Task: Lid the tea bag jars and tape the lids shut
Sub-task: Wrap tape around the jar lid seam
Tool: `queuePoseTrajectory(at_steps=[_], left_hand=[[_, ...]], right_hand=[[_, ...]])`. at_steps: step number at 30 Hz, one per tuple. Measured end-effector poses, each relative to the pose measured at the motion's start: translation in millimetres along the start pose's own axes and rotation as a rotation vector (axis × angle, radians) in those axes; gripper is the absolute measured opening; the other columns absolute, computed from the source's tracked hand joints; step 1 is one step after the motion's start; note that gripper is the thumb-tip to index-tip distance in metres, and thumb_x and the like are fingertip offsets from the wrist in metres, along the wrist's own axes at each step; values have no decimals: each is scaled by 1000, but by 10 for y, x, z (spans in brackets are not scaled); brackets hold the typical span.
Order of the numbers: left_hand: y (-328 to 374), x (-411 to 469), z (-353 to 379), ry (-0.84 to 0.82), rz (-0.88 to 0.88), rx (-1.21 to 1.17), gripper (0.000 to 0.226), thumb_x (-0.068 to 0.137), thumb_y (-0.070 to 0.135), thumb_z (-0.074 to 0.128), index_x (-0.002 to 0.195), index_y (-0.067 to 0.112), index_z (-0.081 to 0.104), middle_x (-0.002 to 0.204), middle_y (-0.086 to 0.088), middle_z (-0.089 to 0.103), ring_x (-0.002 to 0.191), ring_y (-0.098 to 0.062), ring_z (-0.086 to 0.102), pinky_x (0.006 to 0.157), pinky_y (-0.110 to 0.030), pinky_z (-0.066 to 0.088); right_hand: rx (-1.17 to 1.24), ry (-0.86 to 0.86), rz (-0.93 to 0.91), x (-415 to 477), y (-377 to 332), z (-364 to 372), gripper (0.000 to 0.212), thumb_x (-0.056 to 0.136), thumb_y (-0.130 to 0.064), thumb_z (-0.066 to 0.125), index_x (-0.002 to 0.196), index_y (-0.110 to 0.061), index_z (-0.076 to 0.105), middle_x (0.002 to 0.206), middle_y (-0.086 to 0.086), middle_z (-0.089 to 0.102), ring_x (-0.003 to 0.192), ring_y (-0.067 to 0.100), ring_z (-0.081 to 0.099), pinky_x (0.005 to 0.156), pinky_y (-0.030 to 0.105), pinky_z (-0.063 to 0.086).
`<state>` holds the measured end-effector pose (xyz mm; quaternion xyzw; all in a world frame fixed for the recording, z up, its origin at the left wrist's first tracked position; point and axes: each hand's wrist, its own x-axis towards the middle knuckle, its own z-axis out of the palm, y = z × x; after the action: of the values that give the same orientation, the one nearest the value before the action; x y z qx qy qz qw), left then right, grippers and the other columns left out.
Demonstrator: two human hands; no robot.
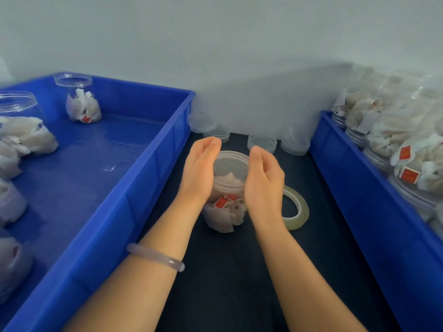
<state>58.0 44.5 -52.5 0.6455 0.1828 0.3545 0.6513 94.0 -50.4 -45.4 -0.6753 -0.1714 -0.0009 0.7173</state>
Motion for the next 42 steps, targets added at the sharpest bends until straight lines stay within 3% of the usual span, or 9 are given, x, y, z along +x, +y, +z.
queuePoseTrajectory(at_steps=[4,7,10,19,22,26,34,38,42], left_hand=[[-25,-105,57,47,80,-54,23,97,26,48,111,19,65,99,12,68,94,4,62,76,-9,47],[-14,-115,91,122,85,-49,23,95,20,49,94,9,69,80,3,68,80,-12,65,71,-27,50],[-12,-123,134,197,79,-79,21,93,16,50,96,13,71,83,4,70,78,-6,66,64,-17,49],[-31,-47,-77,-154,34,-59,41,81,52,42,110,29,60,112,15,63,105,7,58,86,-14,46],[-78,-103,36,-11,55,-133,38,85,42,43,98,18,69,97,-3,71,92,-12,67,79,-25,53],[-119,-101,64,104,102,-70,29,91,23,44,95,13,71,88,1,70,80,-4,64,63,-14,49],[-48,-50,-88,-48,-37,-196,17,95,42,46,98,33,61,96,22,64,95,9,59,88,-23,43],[-81,-107,10,-3,71,-44,31,100,35,41,112,20,66,102,15,66,95,11,59,78,-6,42],[-92,-144,110,146,101,-43,27,99,19,44,97,11,70,87,4,68,80,-1,62,67,-12,47]], right_hand=[[28,-36,51,-135,-3,76,48,91,-49,53,126,-16,57,121,-7,62,110,2,57,86,9,46],[-21,60,2,-174,27,182,44,89,-45,59,124,-18,57,118,-9,62,110,3,57,95,24,47],[-53,115,-63,-104,33,179,22,93,-28,57,111,-17,62,104,-11,64,99,-1,58,89,23,48],[-104,-23,-12,-116,93,114,61,92,-23,57,148,-22,32,152,-8,35,140,4,27,114,26,26],[18,11,70,-143,130,131,57,91,-24,58,145,-21,38,140,-11,47,125,-2,42,101,16,37],[53,140,20,-104,131,186,25,92,-10,48,111,-16,63,102,-8,65,94,4,61,71,7,47],[-103,32,34,-107,84,85,43,98,-34,47,137,-16,48,142,-2,48,132,10,41,108,26,35],[6,12,19,-191,97,108,51,97,-48,41,124,-6,52,127,3,56,118,14,51,99,22,43],[37,176,-22,-171,125,226,46,95,-46,48,116,-7,61,112,1,66,103,10,60,83,20,49]])
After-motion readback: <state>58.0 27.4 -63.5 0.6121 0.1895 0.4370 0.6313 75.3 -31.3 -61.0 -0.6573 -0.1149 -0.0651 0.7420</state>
